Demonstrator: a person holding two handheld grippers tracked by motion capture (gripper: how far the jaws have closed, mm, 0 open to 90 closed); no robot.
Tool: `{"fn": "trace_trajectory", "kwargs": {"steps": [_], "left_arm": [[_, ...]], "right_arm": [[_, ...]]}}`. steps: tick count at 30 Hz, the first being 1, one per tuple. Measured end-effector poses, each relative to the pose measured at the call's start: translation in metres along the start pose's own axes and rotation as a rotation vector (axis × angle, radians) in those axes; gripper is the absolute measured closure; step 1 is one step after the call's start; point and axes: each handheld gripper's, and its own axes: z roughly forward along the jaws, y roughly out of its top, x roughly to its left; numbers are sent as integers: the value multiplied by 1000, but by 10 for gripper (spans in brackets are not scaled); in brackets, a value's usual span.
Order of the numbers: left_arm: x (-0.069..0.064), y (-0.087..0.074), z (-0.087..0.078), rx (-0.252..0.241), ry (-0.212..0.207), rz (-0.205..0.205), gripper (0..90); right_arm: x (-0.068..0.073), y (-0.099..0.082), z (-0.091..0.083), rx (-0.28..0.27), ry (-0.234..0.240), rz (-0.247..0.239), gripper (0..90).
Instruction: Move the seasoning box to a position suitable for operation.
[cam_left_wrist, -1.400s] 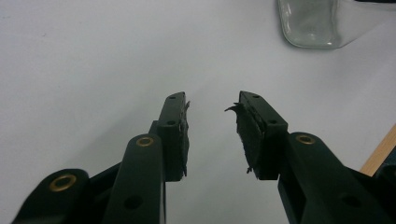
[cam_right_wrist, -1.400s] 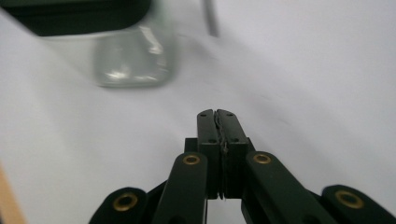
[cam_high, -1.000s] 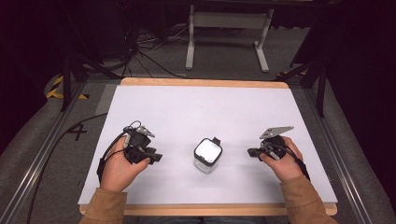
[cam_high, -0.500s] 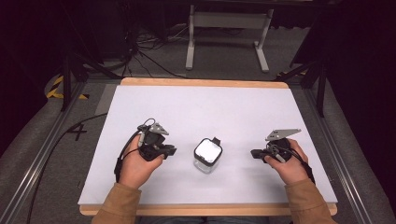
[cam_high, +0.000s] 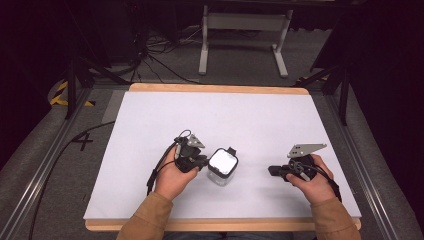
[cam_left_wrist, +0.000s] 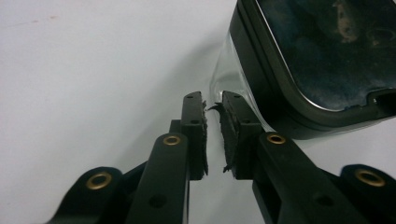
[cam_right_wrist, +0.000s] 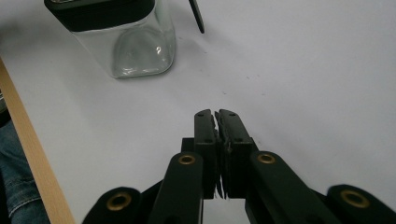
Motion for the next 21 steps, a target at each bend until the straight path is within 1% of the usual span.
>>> {"fn": "trace_trajectory", "kwargs": {"steps": [1, 2, 3, 4, 6, 9, 12, 13, 15, 17, 21], "left_arm": [[0, 0, 0, 9, -11, -1, 820], [0, -1, 1, 5, -15, 2, 830], [0, -2, 1, 11, -23, 0, 840], [-1, -2, 0, 14, -27, 11, 845], [-3, -2, 0, 19, -33, 20, 845], [-6, -2, -2, 46, -64, 16, 844], [-12, -3, -2, 85, -70, 30, 836], [-13, -4, -2, 88, -72, 30, 836], [-16, -4, -4, 109, -73, 41, 838], [-19, -4, -4, 111, -82, 40, 841], [-23, -4, -4, 126, -90, 56, 841]], "right_arm": [[0, 0, 0, -2, 2, 0, 868], [0, 0, 0, -2, 5, 0, 867], [0, 0, 0, -2, 9, 0, 865], [0, 0, 1, -2, 10, 0, 864], [0, 1, 2, 2, 13, -2, 864], [1, 2, 3, 2, 21, -4, 863], [1, 4, 5, 4, 27, -11, 862], [1, 5, 5, 6, 26, -12, 862], [2, 6, 6, 5, 32, -14, 862], [2, 7, 7, 8, 34, -15, 862], [3, 8, 8, 7, 37, -20, 862]]}}
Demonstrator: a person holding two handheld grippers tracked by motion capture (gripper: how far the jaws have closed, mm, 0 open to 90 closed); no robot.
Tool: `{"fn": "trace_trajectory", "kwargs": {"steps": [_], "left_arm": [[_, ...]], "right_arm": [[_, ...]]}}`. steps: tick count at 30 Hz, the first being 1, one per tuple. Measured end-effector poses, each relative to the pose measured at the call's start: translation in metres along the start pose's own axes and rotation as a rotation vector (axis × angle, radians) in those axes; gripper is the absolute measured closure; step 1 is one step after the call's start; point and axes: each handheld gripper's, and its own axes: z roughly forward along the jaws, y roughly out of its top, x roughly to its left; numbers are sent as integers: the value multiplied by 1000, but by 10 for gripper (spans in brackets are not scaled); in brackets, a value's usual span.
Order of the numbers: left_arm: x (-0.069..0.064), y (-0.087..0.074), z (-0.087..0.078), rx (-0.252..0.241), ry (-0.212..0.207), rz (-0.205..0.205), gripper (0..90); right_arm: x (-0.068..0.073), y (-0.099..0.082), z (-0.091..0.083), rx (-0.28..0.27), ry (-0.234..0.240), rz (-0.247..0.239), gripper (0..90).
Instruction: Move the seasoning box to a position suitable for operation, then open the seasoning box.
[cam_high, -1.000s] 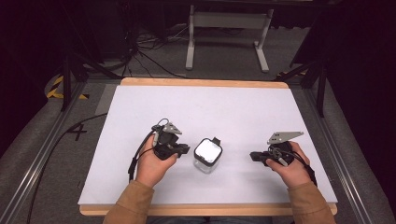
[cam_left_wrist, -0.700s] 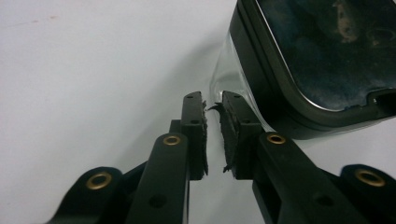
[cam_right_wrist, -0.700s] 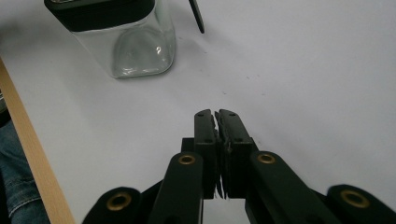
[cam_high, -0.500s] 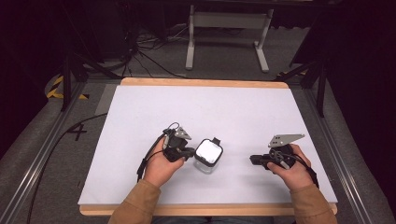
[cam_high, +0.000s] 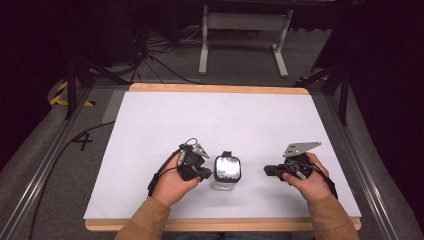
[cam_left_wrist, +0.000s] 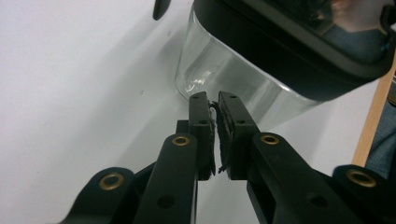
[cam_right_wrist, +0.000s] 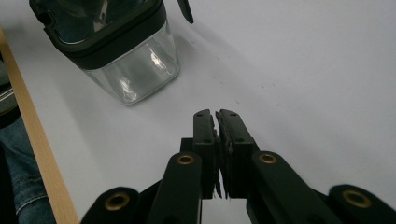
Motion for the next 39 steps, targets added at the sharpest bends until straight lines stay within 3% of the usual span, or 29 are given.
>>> {"fn": "trace_trajectory", "kwargs": {"steps": [6, 7, 9, 14, 19, 23, 26, 32, 36, 39], "left_arm": [[3, -1, -1, 29, 20, -4, 799], [5, -2, -3, 29, -11, -17, 796], [6, -1, -6, 22, -8, -14, 784], [9, 3, -24, -31, -13, -21, 775], [9, 9, -50, -88, -53, -5, 765], [2, 17, -65, -88, -69, 28, 755], [1, 22, -68, -95, -98, 45, 719], [5, 45, -65, -69, -162, 93, 748], [6, 61, -61, -59, -159, 153, 824], [5, 73, -58, -80, -126, 222, 896]], "right_arm": [[-1, 0, -1, -2, -3, -4, 862], [-1, 0, -2, -5, -3, -1, 862], [-1, -1, -2, -5, -4, 1, 862], [-2, -4, -5, -5, -14, 3, 859], [-1, -7, -8, -6, -30, 4, 850], [-1, -11, -11, -11, -40, 12, 841], [-3, -15, -11, -10, -48, 21, 837], [-4, -20, -11, -5, -55, 39, 840], [-2, -23, -12, -9, -59, 36, 842], [0, -29, -17, -15, -60, 39, 850]]}}
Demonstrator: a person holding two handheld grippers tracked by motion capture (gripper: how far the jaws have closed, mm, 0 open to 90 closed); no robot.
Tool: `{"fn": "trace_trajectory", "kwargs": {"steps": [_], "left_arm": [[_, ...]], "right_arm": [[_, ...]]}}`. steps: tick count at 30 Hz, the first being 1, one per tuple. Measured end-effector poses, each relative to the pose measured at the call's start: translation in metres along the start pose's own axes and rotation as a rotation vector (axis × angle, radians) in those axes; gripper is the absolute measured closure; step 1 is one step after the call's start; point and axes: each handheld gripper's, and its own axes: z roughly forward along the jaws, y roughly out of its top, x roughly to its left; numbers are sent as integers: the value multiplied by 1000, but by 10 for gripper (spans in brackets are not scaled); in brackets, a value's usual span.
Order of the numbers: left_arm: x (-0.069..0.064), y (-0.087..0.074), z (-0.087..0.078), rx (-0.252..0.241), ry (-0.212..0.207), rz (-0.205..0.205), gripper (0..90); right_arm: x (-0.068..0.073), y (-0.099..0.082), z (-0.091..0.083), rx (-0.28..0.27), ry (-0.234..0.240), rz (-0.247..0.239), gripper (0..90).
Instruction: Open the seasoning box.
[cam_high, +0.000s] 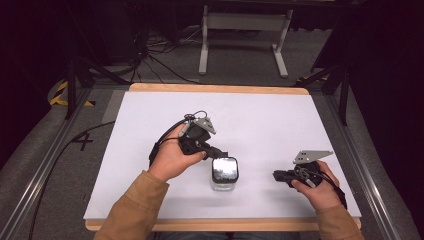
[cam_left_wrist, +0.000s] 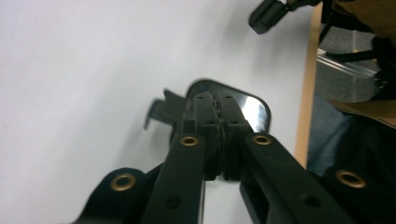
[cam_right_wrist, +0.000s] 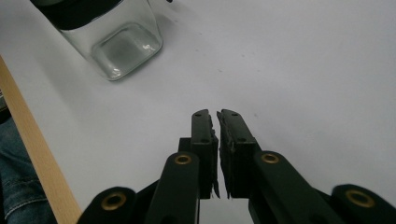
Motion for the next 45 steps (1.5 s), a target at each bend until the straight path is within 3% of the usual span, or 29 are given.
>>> {"fn": "trace_trajectory", "kwargs": {"steps": [5, 9, 13, 17, 24, 34, 45], "left_arm": [[7, 16, 19, 24, -10, 27, 899], [13, 21, 30, 50, 8, 28, 899], [24, 18, 37, 56, -20, -5, 899], [27, 13, 39, 62, -28, -31, 898], [32, 11, 41, 75, -21, -14, 896], [36, 7, 47, 61, -47, -50, 891], [37, 6, 46, 67, -44, -49, 874]], "right_arm": [[0, -8, -8, -23, -7, 14, 851], [0, -11, -10, -28, -11, 13, 851], [0, -15, -13, -29, -15, 19, 851], [0, -18, -14, -31, -16, 26, 849], [1, -17, -13, -30, -11, 25, 845], [0, -17, -11, -26, -10, 20, 843], [2, -16, -10, -20, -9, 19, 843]]}}
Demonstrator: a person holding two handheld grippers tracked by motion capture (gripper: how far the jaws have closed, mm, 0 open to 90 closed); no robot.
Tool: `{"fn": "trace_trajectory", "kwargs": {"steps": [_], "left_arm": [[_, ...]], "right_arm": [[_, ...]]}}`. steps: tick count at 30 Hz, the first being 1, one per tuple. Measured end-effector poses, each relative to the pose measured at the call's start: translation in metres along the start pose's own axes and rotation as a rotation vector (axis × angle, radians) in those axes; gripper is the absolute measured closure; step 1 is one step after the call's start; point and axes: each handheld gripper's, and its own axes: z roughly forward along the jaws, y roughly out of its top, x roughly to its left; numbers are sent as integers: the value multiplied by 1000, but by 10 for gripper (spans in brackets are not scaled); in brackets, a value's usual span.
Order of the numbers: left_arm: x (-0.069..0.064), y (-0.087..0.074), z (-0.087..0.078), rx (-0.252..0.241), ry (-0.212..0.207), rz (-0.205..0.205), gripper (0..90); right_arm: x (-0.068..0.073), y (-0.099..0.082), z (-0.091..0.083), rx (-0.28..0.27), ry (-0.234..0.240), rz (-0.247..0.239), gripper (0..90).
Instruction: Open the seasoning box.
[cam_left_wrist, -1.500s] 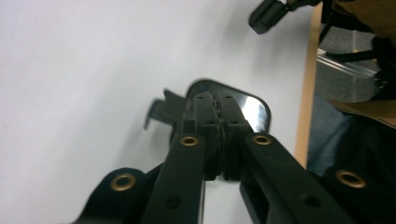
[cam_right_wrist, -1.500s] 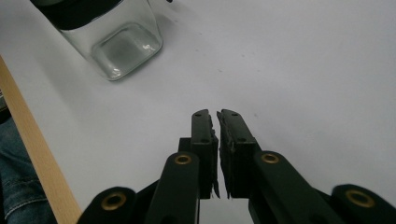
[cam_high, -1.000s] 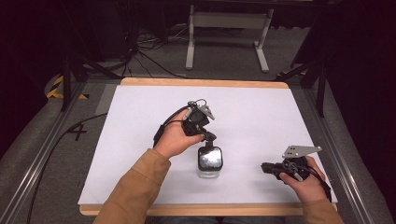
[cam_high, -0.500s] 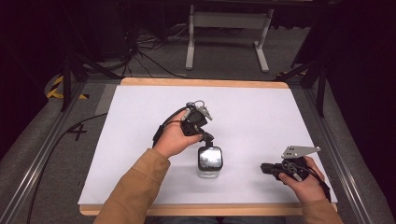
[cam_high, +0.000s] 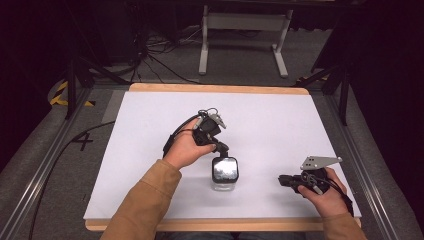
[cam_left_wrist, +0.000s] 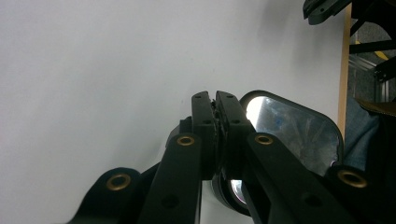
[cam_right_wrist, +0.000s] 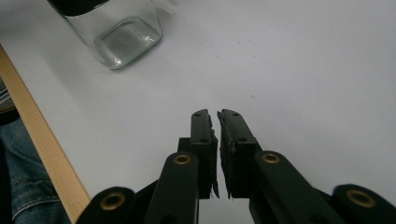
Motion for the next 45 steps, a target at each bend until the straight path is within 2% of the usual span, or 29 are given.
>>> {"fn": "trace_trajectory", "kwargs": {"steps": [8, 12, 18, 24, 27, 30, 34, 36, 37, 45], "left_arm": [[1, 1, 0, -3, 1, -28, 900], [-1, 2, 0, 3, 18, -24, 900], [1, 3, 0, 5, 8, -42, 900], [1, 2, 1, 3, 16, -40, 900], [2, 2, 1, 3, 7, -46, 900], [2, 2, 1, 3, 9, -47, 900], [2, 2, 1, 2, 5, -52, 900], [3, 2, 1, 1, 0, -48, 900], [3, 1, 1, -4, 0, -64, 900], [3, 0, 2, -12, -1, -72, 900]], "right_arm": [[1, 1, 1, -2, 1, -5, 842], [1, 1, 1, -4, 3, -7, 842], [2, 1, 2, -1, 4, -14, 840], [6, 4, 3, -13, 4, -22, 854], [14, 9, 7, -31, 14, -63, 894], [28, 17, 13, -54, 44, -111, 899], [36, 23, 17, -75, 68, -132, 900], [44, 28, 21, -99, 99, -145, 900], [47, 30, 23, -110, 107, -156, 900], [69, 44, 38, -160, 150, -221, 900]]}}
